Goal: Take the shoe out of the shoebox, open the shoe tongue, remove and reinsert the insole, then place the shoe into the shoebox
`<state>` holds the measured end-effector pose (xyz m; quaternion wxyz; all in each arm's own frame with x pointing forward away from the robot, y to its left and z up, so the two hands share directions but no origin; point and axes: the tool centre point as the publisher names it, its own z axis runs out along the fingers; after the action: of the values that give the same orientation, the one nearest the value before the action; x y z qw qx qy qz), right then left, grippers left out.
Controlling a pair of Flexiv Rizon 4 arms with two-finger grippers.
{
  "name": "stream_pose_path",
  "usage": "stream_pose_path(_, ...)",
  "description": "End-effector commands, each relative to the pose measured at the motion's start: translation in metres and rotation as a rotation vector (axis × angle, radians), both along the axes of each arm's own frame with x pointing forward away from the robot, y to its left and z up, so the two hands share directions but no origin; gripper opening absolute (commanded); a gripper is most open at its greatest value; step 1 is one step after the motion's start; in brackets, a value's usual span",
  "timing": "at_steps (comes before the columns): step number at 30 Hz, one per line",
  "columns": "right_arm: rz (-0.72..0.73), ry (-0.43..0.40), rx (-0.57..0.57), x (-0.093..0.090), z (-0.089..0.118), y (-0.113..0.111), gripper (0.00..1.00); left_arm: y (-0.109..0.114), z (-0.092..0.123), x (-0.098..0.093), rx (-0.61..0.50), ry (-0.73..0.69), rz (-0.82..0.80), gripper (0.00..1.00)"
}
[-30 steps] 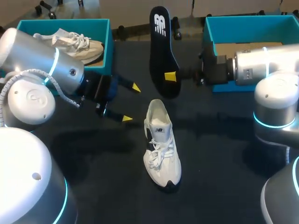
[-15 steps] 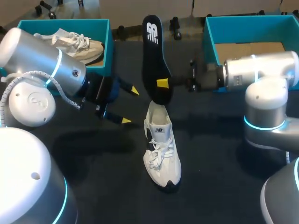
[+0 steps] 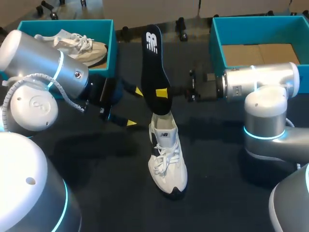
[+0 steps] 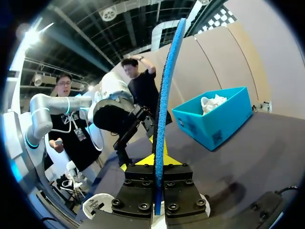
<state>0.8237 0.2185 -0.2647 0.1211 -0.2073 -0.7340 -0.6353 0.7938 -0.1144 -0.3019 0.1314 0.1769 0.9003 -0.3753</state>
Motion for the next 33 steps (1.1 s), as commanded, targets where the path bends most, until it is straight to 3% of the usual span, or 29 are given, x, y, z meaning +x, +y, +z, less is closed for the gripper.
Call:
stream_pose_path(1, 0.005, 0.001, 0.017, -0.002, -0.007, 0.001, 0.0, 0.002, -0.003, -0.004, -0.007, -0.003, 0.03, 1.0)
stream_pose_path(24, 0.032, 0.049, 0.043, -0.016, -0.024, -0.009, 0.0, -0.013, -0.014, -0.001, -0.032, -0.005, 0.18, 1.0)
stream_pose_path(33, 0.03, 0.059, 0.054, -0.018, -0.033, -0.01, 0.0, -0.009, -0.023, 0.003, -0.022, -0.003, 0.23, 1.0)
